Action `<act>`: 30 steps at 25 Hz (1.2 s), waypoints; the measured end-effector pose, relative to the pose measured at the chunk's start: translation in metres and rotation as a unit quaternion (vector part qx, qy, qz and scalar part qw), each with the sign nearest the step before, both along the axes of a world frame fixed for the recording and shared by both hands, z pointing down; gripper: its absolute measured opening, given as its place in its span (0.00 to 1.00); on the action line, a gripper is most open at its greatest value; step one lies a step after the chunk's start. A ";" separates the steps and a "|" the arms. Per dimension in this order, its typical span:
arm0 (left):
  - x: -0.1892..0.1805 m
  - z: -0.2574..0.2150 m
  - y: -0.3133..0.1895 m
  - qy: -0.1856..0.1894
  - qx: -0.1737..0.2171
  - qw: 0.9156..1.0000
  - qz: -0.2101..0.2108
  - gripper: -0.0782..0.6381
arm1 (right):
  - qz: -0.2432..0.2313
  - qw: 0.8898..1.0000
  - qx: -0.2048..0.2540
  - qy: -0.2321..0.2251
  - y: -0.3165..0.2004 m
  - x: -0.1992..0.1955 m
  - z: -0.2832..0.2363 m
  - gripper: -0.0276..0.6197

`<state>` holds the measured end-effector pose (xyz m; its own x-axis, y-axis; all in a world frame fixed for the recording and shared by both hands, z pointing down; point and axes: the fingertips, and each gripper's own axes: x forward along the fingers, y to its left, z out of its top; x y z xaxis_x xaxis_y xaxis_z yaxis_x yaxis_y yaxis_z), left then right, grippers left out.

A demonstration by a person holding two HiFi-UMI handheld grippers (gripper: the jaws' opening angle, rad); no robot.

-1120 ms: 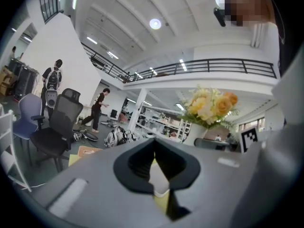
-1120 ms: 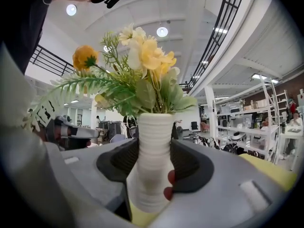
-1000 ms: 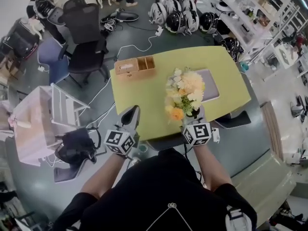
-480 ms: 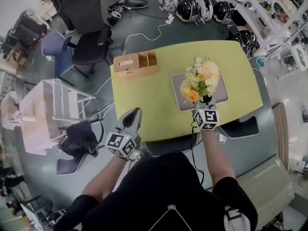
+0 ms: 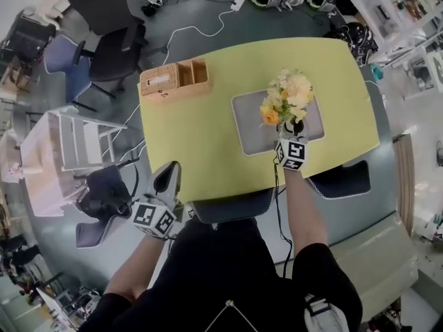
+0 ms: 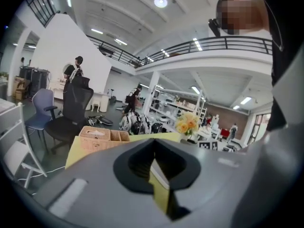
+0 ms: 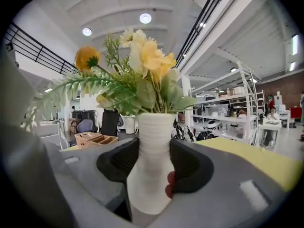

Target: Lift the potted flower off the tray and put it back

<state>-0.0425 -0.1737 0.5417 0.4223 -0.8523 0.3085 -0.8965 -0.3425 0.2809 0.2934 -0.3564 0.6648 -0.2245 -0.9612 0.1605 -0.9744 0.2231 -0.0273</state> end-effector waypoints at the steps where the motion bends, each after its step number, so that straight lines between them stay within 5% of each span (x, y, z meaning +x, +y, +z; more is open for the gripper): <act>1: 0.003 0.003 0.001 -0.001 -0.005 1.000 -0.002 0.12 | 0.000 1.000 0.000 0.004 -0.002 0.004 0.005 0.37; 15: 0.016 0.017 -0.007 -0.019 -0.010 1.000 0.011 0.12 | 0.008 0.999 0.016 0.033 -0.004 0.000 0.033 0.39; 30: 0.013 0.008 0.000 -0.010 0.006 0.999 0.030 0.12 | -0.003 0.999 -0.033 0.004 0.051 0.006 0.020 0.43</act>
